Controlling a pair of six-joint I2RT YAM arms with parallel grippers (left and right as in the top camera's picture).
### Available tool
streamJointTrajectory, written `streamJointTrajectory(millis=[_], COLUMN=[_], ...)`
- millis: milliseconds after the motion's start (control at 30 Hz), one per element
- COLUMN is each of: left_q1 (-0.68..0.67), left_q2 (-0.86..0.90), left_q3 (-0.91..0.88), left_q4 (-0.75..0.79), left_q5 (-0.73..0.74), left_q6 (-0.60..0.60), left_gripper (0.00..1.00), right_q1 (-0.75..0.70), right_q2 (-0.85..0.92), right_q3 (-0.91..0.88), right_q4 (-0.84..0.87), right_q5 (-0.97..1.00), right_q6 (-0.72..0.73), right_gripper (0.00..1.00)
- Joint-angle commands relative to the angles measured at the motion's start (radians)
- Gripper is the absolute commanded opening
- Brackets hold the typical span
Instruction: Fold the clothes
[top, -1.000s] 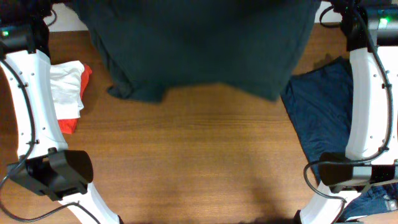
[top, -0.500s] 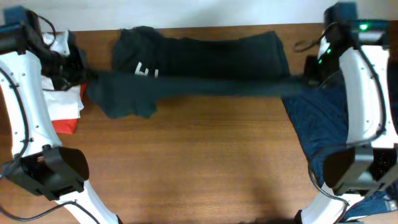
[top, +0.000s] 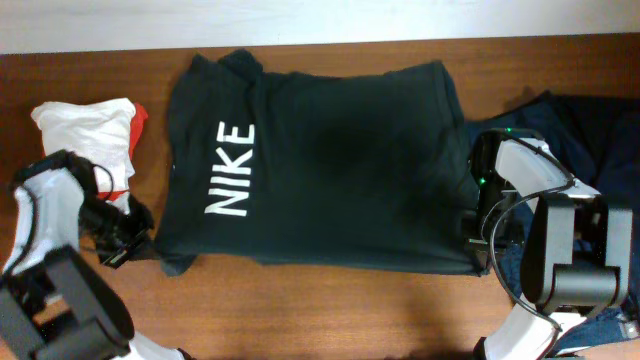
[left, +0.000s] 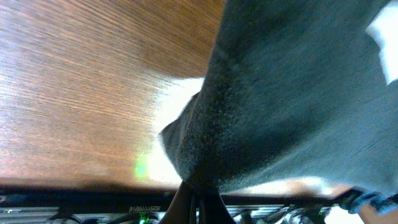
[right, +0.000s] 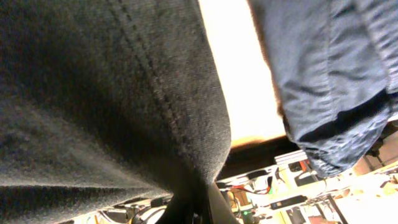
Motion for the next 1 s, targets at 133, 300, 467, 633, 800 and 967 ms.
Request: streamJointTrajectory(millis=[133, 300, 467, 633, 800, 967], left_q1=[0.115, 0.098, -0.032, -0.059, -0.077, -0.159], left_q2=[-0.235, -0.248, -0.247, -0.247, -0.200, -0.054], left_q3=[-0.114, -0.119, -0.148, -0.156, -0.203, -0.203], left_q4=[0.000, 0.287, 0.546, 0.694, 0.858, 1.016], left_q5=[-0.025, 0.111, 0.136, 0.126, 0.126, 0.126], left_q6=[-0.046, -0.087, -0.109, -0.185, -0.184, -0.184], left_gripper=[0.00, 0.00, 0.00, 0.00, 0.02, 0.06], right_q1=[0.090, 0.089, 0.089, 0.089, 0.089, 0.090], right_q2=[-0.178, -0.209, -0.209, -0.208, -0.205, -0.135], right_q3=[-0.039, -0.022, 0.040, 0.040, 0.040, 0.040], right_q4=[-0.001, 0.325, 0.537, 0.670, 0.728, 0.772], right_q5=[-0.026, -0.030, -0.029, -0.030, -0.030, -0.031], right_q6=[0.090, 0.103, 0.092, 0.092, 0.092, 0.088], right_gripper=[0.04, 0.04, 0.04, 0.04, 0.09, 0.09])
